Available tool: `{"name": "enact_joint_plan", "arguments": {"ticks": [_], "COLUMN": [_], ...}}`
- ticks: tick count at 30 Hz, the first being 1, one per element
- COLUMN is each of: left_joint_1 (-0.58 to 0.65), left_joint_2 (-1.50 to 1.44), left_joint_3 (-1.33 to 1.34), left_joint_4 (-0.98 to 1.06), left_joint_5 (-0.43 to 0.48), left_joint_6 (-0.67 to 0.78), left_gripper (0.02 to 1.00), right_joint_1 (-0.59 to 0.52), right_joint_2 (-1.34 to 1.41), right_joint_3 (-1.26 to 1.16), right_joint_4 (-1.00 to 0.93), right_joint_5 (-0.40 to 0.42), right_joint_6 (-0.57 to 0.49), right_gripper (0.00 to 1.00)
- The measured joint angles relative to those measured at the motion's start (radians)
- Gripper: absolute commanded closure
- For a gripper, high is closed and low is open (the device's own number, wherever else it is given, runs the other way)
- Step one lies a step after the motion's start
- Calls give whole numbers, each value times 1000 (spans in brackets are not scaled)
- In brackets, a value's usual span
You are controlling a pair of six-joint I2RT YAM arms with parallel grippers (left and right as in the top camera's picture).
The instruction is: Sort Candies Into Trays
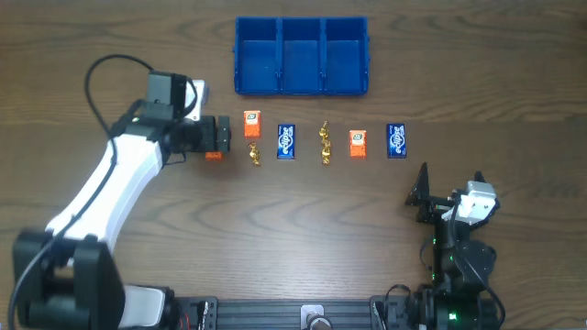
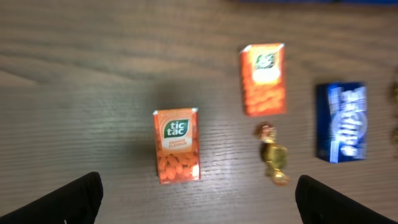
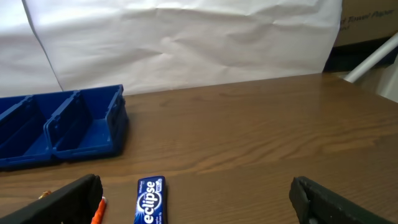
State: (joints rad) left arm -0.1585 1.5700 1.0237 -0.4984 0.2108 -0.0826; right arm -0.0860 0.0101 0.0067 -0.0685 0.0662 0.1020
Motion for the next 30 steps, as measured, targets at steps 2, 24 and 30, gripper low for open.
{"name": "enact_joint_plan", "arguments": {"ticks": [2, 24, 30], "left_joint_1": [0, -54, -81], "left_joint_2": [52, 241, 241], "left_joint_3": [0, 5, 5], "left_joint_4": [9, 53, 65], "left_joint_5": [-3, -133, -188], "left_joint_6": [0, 4, 2], "left_gripper": [18, 183, 244], "right_joint_1": [0, 0, 0], "right_joint_2": [0, 0, 0], "right_joint_3": [0, 0, 0], "right_joint_4": [0, 0, 0], "right_joint_5": [0, 0, 0], "right_joint_6": [0, 0, 0], "right_gripper": [1, 1, 1]}}
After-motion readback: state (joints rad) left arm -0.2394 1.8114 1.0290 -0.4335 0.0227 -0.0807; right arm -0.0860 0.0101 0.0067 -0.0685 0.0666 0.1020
